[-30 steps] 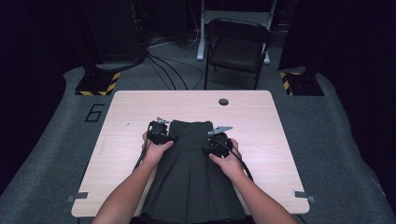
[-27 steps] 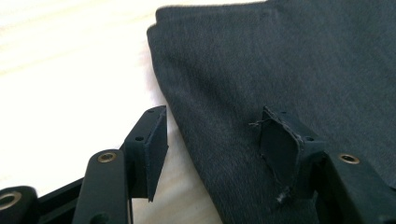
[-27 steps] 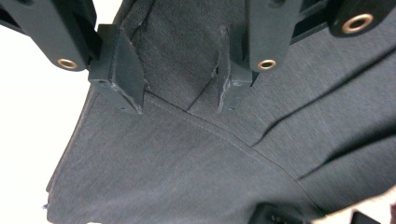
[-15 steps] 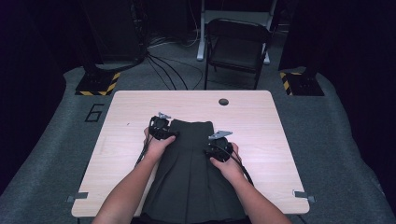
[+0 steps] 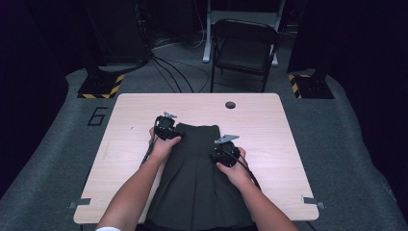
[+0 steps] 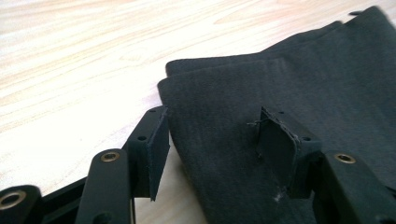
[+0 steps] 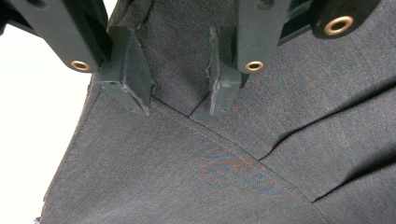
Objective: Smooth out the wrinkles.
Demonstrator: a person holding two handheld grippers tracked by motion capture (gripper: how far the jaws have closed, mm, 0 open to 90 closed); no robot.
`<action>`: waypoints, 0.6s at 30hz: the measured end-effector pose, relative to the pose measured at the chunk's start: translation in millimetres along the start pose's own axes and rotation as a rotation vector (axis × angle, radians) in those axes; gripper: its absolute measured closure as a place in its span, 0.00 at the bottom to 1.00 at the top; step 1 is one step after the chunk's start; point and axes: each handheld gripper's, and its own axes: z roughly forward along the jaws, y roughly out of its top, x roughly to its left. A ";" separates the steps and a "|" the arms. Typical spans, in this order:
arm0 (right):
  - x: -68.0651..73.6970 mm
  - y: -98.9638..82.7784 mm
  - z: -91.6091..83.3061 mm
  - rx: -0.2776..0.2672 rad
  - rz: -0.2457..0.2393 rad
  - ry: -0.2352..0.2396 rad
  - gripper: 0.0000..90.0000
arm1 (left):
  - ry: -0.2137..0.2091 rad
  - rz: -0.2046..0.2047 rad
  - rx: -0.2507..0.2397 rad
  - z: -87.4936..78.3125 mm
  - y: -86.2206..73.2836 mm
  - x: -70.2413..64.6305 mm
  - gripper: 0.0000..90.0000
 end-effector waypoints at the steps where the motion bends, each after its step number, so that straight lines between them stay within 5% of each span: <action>1: -1.1 -0.2 -0.1 0.003 -0.013 0.002 0.66 | 0.000 0.004 -0.003 1.0 0.0 1.0 0.47; 10: 2.1 1.3 0.4 0.011 0.013 -0.008 0.66 | -0.004 -0.020 -0.006 8.7 -0.9 9.2 0.44; 18: 2.8 1.6 0.6 0.010 0.005 -0.024 0.66 | -0.008 0.020 0.014 15.5 1.2 9.6 0.43</action>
